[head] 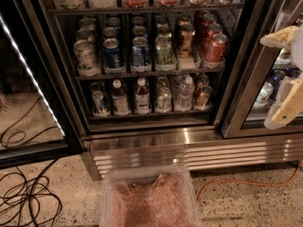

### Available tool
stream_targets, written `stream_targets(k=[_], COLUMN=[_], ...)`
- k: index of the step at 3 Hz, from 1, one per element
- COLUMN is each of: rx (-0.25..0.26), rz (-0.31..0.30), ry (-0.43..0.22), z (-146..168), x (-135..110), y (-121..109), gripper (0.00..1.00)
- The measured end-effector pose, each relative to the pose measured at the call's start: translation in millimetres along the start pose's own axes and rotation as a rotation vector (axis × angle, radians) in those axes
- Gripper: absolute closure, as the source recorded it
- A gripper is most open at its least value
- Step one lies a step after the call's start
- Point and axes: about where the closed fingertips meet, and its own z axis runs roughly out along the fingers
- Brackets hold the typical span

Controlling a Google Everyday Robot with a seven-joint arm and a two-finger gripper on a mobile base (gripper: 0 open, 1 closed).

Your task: Pick pepsi can from middle shelf of fridge

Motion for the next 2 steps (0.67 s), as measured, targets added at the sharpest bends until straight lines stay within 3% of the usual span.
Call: stream_targets(k=[1,2], rx=[0.001,0.001], rz=[-0.051,-0.051], ry=[-0.069,-0.07], z=[-4.7,-4.7], x=[-13.6,-13.6], y=[4.2,4.2], gripper=[0.0,0.0])
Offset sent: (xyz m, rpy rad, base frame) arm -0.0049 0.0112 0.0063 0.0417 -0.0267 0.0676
